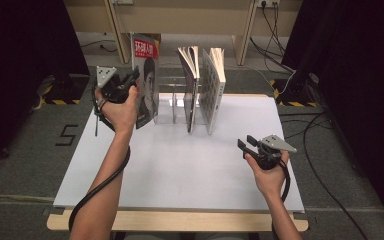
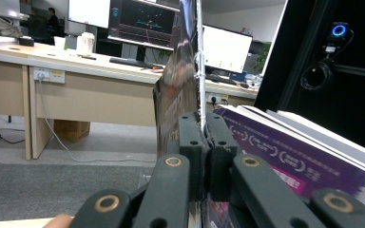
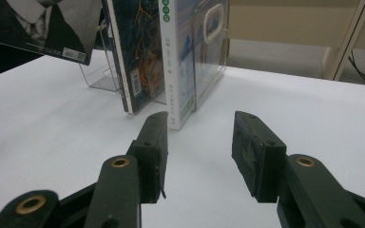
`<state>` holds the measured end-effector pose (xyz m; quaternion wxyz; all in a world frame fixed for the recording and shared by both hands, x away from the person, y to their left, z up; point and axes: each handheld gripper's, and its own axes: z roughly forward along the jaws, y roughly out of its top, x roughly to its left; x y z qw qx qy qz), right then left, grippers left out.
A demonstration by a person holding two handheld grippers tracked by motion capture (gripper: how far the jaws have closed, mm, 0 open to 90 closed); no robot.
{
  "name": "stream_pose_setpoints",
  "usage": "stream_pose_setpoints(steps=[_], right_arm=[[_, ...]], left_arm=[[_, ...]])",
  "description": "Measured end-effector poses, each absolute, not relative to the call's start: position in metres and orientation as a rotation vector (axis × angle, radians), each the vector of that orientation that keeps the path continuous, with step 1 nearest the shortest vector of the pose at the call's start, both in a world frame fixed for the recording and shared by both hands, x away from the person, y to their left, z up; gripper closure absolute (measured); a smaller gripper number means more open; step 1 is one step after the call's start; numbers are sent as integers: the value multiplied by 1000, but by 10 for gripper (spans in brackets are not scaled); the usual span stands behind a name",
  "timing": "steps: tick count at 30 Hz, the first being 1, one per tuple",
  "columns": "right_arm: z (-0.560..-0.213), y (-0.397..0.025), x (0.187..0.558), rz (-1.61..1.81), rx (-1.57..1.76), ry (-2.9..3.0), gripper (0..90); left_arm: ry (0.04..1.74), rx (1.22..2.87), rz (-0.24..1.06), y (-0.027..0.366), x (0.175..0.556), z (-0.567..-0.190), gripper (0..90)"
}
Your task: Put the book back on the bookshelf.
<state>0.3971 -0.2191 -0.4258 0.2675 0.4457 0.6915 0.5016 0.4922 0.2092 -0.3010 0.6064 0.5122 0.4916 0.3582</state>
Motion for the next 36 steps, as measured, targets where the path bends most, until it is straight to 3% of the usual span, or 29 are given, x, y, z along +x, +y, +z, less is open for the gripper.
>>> stream_pose_setpoints(steps=[19,36], right_arm=[[-427,-220,398,1352,1199,1883,570],[-428,-218,398,1351,1214,1889,569]], left_arm=[[1151,1210,851,203,501,-332,869],[1098,1266,853,203,456,-351,864]])
